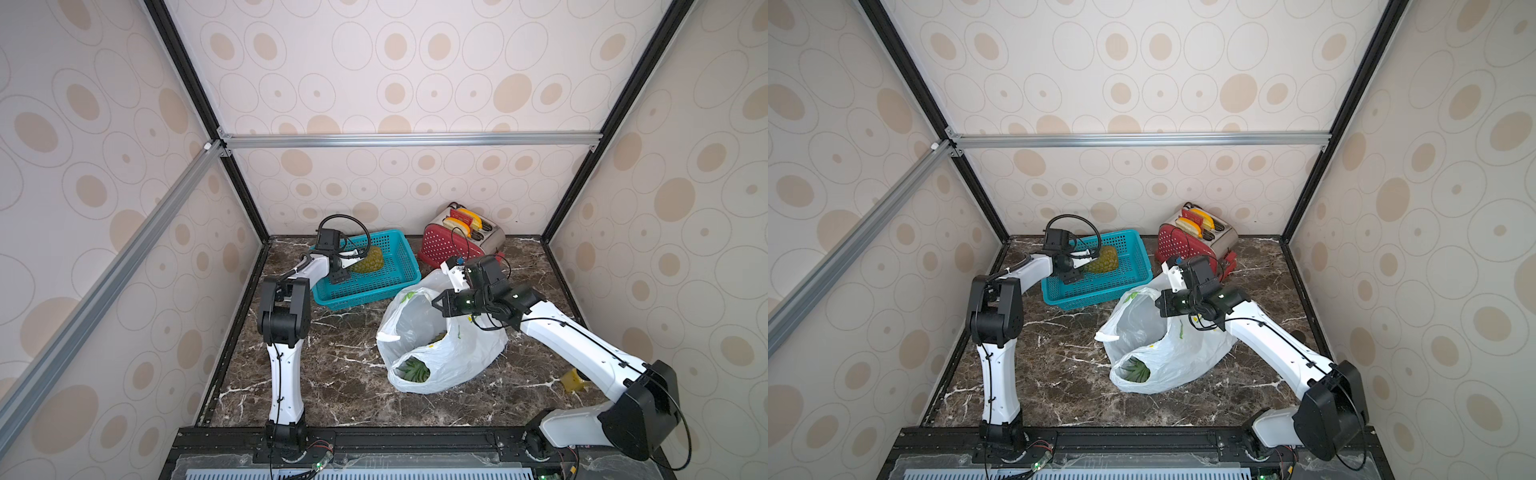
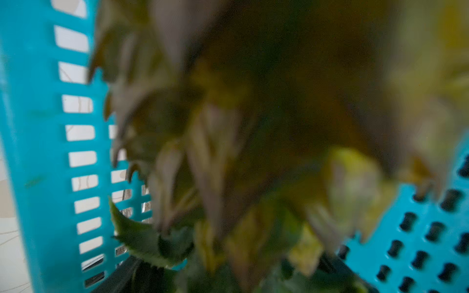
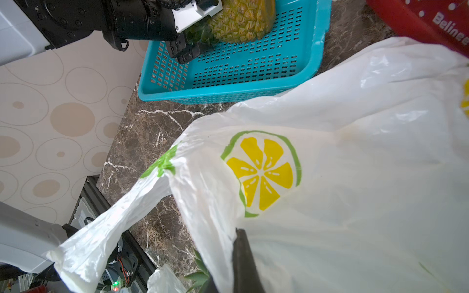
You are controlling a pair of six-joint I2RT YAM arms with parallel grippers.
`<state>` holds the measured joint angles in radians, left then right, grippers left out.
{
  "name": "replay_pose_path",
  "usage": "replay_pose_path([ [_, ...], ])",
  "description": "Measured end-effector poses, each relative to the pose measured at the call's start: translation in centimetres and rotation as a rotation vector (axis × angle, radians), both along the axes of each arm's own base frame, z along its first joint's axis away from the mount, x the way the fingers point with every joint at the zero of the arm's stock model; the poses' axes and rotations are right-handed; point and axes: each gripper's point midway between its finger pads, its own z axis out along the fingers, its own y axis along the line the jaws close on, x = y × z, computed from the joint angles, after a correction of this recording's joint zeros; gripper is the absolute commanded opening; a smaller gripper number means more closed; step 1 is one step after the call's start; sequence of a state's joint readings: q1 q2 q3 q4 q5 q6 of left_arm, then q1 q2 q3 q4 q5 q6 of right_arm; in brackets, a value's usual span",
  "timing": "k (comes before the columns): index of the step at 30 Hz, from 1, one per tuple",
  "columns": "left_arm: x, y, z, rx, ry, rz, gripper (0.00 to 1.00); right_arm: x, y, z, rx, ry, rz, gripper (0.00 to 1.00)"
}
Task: Place the pineapple into a plastic bag & tie a knot
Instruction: Pick up the pineapple from the basket.
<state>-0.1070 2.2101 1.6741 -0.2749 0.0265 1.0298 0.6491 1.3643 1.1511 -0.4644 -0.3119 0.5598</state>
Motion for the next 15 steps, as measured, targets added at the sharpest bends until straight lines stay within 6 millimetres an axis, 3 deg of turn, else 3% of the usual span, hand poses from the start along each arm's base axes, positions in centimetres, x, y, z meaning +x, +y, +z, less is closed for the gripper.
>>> replay_pose_path([
  [7, 1.0, 0.3, -0.1, 0.005, -0.041, 0.011, 0.24, 0.0, -0.1, -0.1, -0.005, 0.002, -0.004, 0.00],
  [12, 1.2, 0.3, -0.1, 0.008, -0.070, 0.005, 0.01, 0.0, -0.2, -0.2, -0.009, 0.002, -0.007, 0.00],
  [15, 0.9, 0.2, 0.2, 0.001, -0.084, 0.000, 0.00, 0.1, -0.2, -0.2, -0.011, 0.000, -0.009, 0.00],
])
